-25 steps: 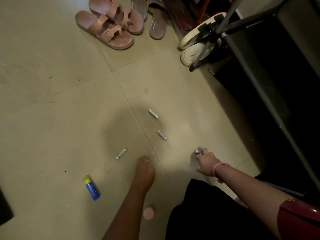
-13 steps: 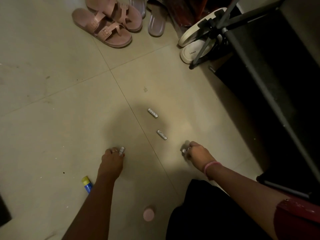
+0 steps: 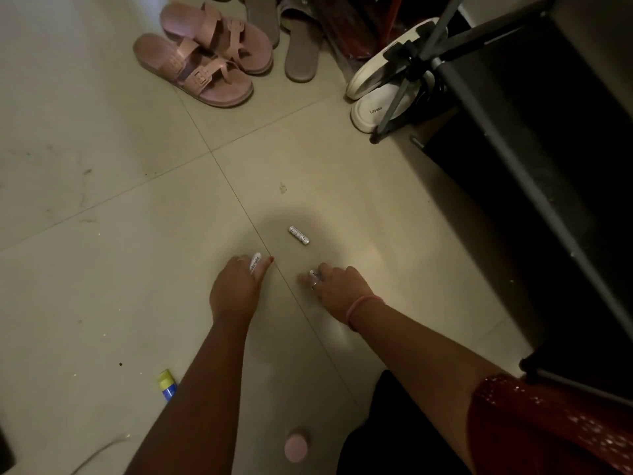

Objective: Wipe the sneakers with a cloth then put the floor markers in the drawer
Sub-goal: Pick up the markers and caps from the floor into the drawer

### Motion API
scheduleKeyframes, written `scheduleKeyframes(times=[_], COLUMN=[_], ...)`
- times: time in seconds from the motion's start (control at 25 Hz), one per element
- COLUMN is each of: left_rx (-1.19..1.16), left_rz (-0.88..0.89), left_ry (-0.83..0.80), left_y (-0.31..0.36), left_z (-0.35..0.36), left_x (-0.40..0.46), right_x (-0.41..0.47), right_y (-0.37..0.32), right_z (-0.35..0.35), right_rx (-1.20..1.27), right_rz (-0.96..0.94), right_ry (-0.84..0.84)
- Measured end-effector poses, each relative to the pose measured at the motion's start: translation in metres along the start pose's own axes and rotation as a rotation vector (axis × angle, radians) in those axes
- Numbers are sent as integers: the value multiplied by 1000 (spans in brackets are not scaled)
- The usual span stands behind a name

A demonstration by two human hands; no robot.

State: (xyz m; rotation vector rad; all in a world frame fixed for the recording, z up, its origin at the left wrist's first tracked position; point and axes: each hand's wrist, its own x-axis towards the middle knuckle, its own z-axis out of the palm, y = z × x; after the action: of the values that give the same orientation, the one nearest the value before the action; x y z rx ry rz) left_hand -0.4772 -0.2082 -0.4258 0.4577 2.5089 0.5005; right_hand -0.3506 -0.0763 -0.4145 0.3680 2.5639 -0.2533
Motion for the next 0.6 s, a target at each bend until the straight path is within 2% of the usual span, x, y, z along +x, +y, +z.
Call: scheduleKeyframes(times=[0.12, 0.2, 0.36, 0.48, 0.6], left_rx=[6, 77, 394, 564, 596], left_rz=[168, 283, 473, 477, 492], left_ry=[27, 15, -68, -146, -65], left_y=[20, 33, 61, 75, 65], left_z=[9, 16, 31, 40, 43], left_x=[19, 29, 39, 35, 25], right_x=[-16, -30, -61, -72, -76], right_y=[10, 23, 39, 46, 48], right_z=[10, 23, 67, 78, 70], right_rx=[-234, -348, -300, -298, -93], right_rz=[-108, -116, -142, -155, -65], right_ry=[-9, -30, -89, -76, -18])
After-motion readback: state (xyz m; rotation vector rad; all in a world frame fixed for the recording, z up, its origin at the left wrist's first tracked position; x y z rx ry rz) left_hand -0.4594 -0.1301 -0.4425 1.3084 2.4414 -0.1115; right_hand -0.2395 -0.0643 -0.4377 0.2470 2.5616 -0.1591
